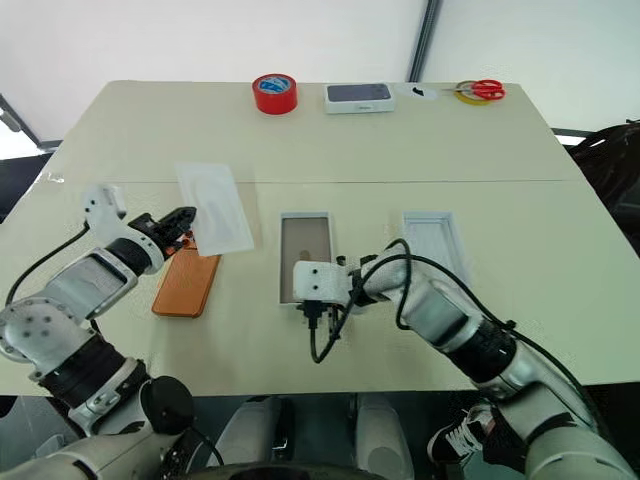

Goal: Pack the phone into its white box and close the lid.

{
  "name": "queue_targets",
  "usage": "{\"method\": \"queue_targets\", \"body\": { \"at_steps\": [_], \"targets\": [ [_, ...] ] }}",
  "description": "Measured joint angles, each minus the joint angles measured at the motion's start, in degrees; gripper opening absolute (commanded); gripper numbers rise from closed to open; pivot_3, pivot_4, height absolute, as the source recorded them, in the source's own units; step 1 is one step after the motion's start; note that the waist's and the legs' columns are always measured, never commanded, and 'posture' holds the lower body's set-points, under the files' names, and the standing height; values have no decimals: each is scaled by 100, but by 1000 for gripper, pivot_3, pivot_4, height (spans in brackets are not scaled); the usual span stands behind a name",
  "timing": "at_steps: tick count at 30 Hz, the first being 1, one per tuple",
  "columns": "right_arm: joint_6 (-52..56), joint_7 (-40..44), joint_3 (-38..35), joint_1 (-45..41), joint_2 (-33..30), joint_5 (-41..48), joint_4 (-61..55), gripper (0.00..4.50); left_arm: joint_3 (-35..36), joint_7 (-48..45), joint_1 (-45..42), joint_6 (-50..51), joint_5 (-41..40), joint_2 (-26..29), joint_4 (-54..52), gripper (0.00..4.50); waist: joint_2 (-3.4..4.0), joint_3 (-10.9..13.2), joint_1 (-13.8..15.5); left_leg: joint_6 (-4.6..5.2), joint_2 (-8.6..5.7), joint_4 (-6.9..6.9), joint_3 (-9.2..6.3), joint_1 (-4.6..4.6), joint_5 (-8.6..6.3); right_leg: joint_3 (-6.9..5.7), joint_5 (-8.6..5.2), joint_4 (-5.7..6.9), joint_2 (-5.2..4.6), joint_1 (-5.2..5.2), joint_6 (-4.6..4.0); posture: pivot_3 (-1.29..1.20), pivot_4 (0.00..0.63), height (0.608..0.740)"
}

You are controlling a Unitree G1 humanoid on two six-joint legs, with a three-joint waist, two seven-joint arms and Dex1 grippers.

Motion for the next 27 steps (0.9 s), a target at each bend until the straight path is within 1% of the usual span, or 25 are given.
{"method": "queue_targets", "body": {
  "at_steps": [3,5,6,8,10,13,16,20,22,27],
  "targets": [
    [-41,7,10,-100,267,-73,239,949,69,147,0,43,-218,-94,-71,0,-7,-4,8,-1,-2,1,-2,0,1,0,0,-2,-4,3,-1,0,150,732],
    [1,25,-20,-111,366,-51,284,1899,63,254,-4,59,-375,-197,-125,0,-7,-4,7,-3,-2,0,-2,0,1,0,0,-1,-4,3,0,0,150,732],
    [17,38,-96,-105,370,30,283,2502,52,304,-4,71,-476,-266,-155,0,-7,-4,7,-3,-2,0,-2,0,1,0,0,-1,-5,3,0,0,150,732],
    [38,31,-432,-84,358,165,271,3474,-23,422,-2,85,-671,-399,-190,0,-7,-4,9,-3,-3,0,-2,0,1,0,1,-1,-5,3,-1,0,150,732],
    [50,52,-867,-34,276,391,216,3474,-152,532,11,91,-832,-528,-198,0,-7,-4,11,-3,-4,0,-2,0,1,0,0,-1,-5,4,-1,0,150,732],
    [94,249,-1644,103,-212,833,15,3474,-508,719,215,103,-1017,-817,-235,0,-7,-4,9,0,-5,0,1,-1,-1,1,-2,-7,-9,6,-4,0,150,732],
    [131,360,-2161,272,-523,1094,-38,3474,-808,888,375,74,-1162,-979,-230,0,-9,-3,-3,1,-4,-1,2,1,-1,1,-8,-5,-4,6,-15,0,150,732],
    [134,351,-2374,492,-705,1221,-37,3474,-1331,1043,581,-5,-1236,-1233,-179,0,-9,-3,-5,1,-4,-1,3,3,-1,2,-10,-4,2,5,-19,0,150,732],
    [134,307,-2401,501,-718,1225,-37,3474,-1519,1130,634,-67,-1252,-1235,-151,0,-9,-3,-7,1,-4,-2,3,3,-1,2,-11,-4,4,5,-19,0,150,732],
    [134,180,-2412,545,-718,1252,-37,3474,-1723,1283,731,-357,-1362,-1121,-38,0,-9,-3,8,1,-2,-1,2,1,-1,3,-11,-6,2,5,-20,0,150,732]
  ]
}}
